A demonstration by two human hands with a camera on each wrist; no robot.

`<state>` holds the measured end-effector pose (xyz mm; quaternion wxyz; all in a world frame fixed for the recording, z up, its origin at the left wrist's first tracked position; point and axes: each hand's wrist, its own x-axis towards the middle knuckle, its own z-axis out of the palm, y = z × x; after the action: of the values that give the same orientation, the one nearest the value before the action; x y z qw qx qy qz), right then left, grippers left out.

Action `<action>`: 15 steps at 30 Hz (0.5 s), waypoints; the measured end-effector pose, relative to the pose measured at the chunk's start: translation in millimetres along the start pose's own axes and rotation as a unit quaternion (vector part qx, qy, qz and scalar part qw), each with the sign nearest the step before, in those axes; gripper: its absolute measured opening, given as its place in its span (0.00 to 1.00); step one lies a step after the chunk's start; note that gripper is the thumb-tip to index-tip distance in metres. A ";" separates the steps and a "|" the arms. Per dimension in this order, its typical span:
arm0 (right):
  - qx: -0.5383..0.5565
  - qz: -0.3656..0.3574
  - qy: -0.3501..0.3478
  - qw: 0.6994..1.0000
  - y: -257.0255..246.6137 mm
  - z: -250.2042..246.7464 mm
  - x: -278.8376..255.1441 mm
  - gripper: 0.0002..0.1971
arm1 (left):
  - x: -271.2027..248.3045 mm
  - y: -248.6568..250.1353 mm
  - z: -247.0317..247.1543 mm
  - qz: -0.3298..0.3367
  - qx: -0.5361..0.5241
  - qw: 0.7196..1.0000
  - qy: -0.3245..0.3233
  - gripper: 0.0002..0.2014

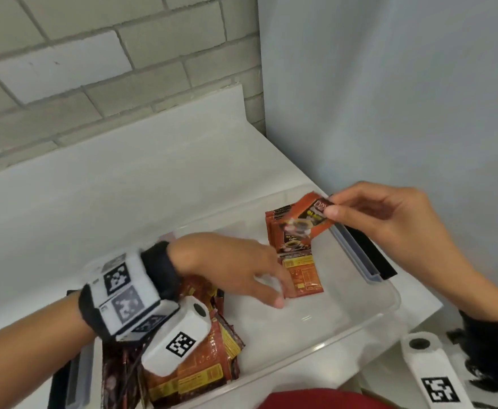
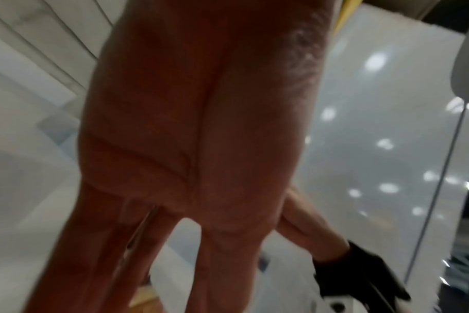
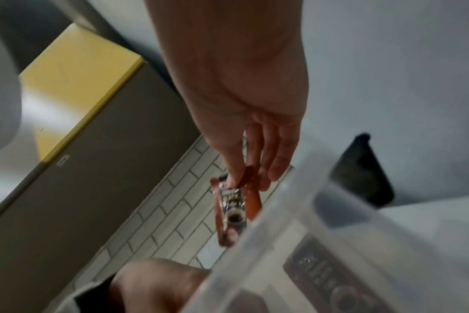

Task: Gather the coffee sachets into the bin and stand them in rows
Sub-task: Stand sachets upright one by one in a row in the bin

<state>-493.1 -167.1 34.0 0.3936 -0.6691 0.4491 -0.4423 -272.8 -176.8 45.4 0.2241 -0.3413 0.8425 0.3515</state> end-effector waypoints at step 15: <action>-0.391 -0.207 -0.206 0.873 24.1 -1.1 -39.8 0.05 | 20.7 13.4 15.5 -0.087 0.116 0.977 -0.160 0.33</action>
<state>-508.4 -136.4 2.6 0.0831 -0.9221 0.3450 -0.1544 -294.3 -166.9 28.5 0.4233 -0.3246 0.7978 0.2809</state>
